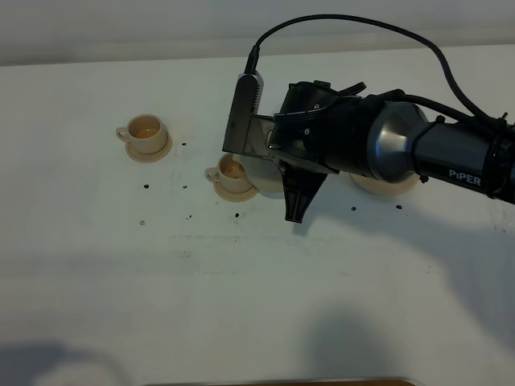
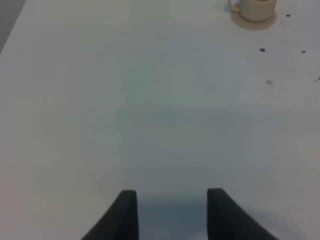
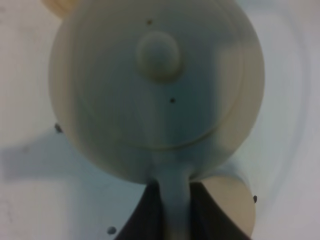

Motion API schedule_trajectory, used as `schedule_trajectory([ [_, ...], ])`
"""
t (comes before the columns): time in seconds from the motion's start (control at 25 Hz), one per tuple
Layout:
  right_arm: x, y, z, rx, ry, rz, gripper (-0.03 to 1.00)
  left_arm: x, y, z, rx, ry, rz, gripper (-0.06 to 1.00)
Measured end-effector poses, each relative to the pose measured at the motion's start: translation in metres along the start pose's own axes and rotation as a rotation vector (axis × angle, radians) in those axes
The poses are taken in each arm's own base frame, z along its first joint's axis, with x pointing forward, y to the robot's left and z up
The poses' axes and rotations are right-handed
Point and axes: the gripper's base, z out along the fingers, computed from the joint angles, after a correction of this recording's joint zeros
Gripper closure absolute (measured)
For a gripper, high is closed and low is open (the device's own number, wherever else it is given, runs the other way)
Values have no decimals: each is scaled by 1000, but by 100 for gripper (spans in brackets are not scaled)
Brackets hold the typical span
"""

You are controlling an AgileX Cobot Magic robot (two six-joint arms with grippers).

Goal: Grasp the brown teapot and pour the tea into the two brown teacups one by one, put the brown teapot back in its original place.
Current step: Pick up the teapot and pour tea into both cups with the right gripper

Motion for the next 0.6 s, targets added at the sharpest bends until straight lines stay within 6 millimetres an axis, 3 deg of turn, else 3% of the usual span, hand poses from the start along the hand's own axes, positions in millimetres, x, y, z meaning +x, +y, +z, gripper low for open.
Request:
schedule_trajectory([
  [0.6, 0, 0, 6, 39, 21, -96, 86, 0, 0, 0, 0, 0, 0, 63],
])
